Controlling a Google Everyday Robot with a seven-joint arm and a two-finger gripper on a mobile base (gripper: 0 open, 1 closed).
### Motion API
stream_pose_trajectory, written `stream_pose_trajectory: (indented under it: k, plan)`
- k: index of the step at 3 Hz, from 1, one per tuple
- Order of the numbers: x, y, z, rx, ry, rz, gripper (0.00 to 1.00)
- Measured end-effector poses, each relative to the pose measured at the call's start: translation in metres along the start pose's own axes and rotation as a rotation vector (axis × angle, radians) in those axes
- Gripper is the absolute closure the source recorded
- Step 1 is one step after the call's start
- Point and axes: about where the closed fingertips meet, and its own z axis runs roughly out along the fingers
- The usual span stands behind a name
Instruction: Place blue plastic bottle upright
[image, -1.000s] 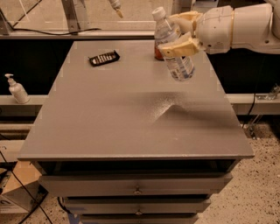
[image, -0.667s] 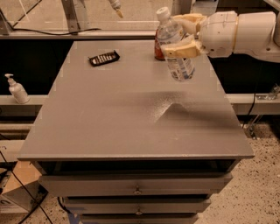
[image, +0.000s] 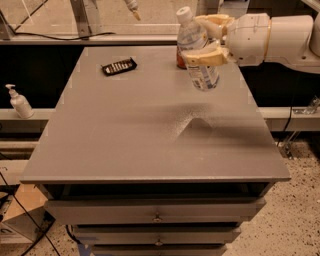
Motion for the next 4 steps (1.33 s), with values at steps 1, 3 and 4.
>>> stream_pose_trajectory:
  k: [1,3,4]
  plan:
    - [-0.005,0.001,-0.001,0.015,-0.074,-0.055,1.00]
    - [-0.002,-0.004,-0.008,0.115,-0.183,-0.070,1.00]
    - [0.006,-0.004,-0.015,0.177,-0.175,-0.027,1.00]
